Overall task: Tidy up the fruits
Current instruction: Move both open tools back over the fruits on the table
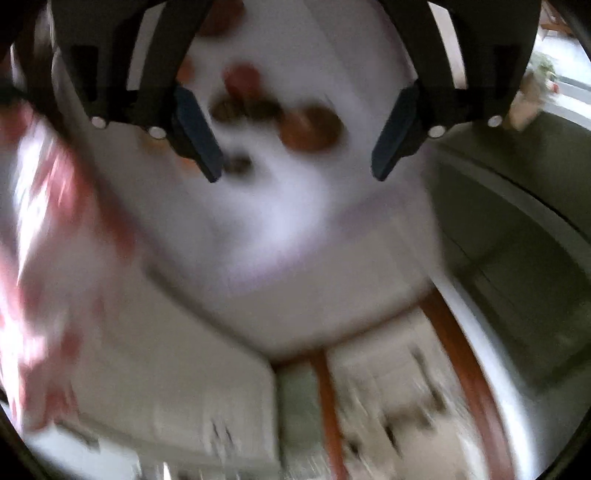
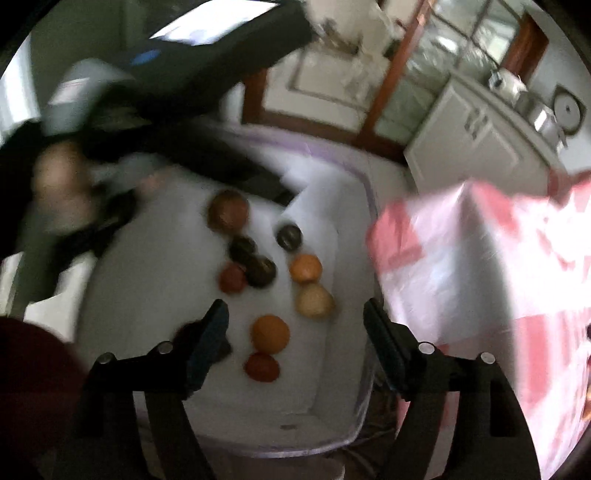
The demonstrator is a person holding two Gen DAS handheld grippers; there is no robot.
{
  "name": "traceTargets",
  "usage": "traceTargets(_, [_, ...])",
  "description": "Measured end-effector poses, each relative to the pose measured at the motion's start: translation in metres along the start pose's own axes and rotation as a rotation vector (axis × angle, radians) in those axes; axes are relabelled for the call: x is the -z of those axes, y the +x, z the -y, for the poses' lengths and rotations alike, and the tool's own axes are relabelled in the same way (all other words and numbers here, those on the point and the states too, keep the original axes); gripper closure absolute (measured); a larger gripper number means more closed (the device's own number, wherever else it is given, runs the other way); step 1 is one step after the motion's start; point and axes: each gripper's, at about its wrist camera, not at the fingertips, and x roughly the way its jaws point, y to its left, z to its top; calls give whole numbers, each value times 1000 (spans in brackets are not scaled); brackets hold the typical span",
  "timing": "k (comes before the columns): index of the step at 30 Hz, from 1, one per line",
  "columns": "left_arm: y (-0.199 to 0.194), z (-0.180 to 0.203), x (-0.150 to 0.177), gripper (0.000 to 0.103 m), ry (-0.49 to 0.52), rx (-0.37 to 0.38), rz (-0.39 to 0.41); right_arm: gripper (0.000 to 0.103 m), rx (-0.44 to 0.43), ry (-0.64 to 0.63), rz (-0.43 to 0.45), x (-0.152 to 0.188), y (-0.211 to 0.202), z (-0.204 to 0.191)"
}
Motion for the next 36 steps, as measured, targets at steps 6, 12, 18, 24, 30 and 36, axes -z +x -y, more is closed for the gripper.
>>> traceTargets(6, [-98,36,-44,2,-28,52,351,20,79,144,273,6,-110,52])
traceTargets(12, [-165,163,-56,2,201,299,409,17,310,437,360,73,-172,135])
traceTargets(18, [-168,323,-57,2,358,519,335,16,500,773,358,166,-203,218])
traceTargets(24, [-135,485,-82,2,357,611,166,16,617,1071,328,246,-230,313])
traceTargets(30, [-119,593,-87,2,327,626,174,16,673,1226,350,302,-247,373])
traceTargets(36, [-109,629,-90,2,273,660,190,16,676,1310,267,344,-228,400])
